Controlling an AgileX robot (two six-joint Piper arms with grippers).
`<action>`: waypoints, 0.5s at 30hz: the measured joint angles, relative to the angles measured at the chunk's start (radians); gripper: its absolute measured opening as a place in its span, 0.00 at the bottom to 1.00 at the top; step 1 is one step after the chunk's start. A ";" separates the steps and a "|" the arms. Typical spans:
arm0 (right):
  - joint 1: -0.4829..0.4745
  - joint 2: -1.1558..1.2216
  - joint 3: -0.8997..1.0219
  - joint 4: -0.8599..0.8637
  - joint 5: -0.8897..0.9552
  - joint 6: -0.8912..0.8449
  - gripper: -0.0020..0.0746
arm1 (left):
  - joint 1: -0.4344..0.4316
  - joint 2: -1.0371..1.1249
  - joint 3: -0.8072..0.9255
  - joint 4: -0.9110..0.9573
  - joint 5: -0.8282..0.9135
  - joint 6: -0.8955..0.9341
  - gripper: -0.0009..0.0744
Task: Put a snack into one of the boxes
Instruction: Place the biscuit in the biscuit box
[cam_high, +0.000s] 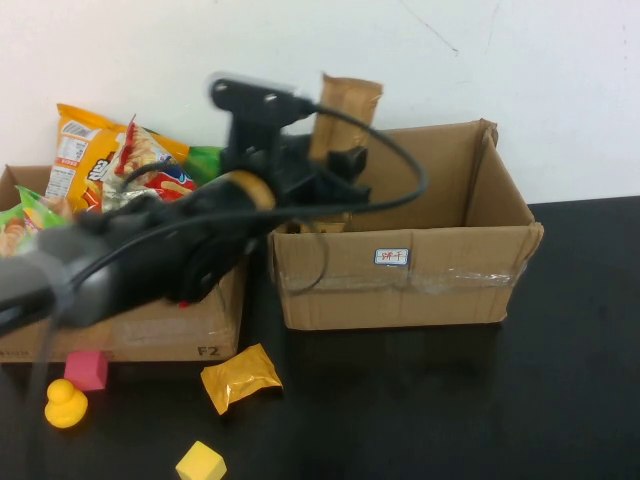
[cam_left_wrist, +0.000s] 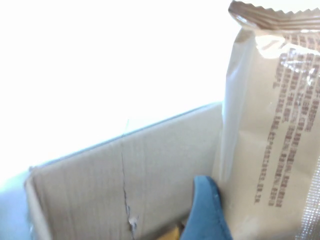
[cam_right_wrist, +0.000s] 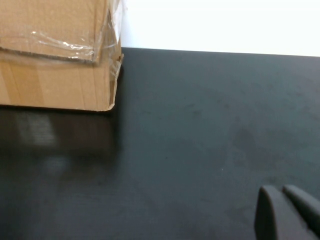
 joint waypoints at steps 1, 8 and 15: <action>0.000 0.000 0.000 0.000 0.000 0.000 0.02 | 0.000 0.036 -0.038 0.001 0.009 0.002 0.59; 0.000 0.000 0.000 0.000 0.000 0.000 0.02 | 0.000 0.233 -0.260 0.021 0.209 -0.020 0.83; 0.000 0.000 0.000 0.002 0.000 0.000 0.02 | -0.019 0.146 -0.288 0.162 0.566 -0.089 0.84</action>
